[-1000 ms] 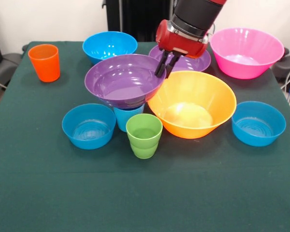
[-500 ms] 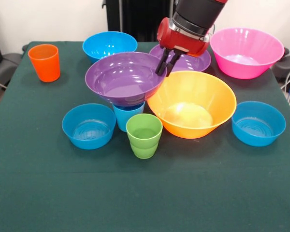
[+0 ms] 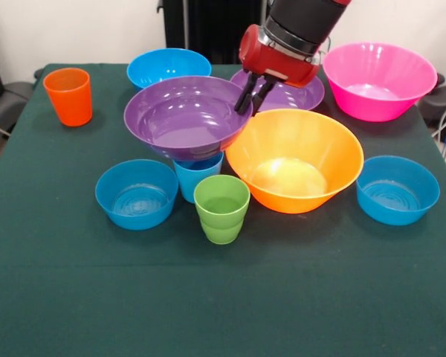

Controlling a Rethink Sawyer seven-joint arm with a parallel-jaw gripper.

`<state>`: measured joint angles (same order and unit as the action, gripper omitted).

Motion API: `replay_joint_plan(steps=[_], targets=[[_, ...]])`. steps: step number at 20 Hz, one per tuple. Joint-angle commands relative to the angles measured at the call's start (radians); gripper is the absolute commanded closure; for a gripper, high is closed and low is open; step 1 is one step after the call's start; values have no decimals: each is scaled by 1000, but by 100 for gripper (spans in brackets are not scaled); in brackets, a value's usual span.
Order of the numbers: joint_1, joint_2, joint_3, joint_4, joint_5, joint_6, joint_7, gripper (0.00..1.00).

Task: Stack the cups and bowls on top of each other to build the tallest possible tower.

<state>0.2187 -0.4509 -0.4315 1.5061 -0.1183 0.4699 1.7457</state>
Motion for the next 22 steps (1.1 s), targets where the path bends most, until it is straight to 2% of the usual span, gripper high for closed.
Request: replay_joint_plan(steps=[1, 8, 22], targets=[[30, 61, 33, -105, -34, 127, 84, 100], [48, 94, 15, -139, -22, 155, 105, 100], [65, 110, 11, -168, 10, 141, 136, 100]])
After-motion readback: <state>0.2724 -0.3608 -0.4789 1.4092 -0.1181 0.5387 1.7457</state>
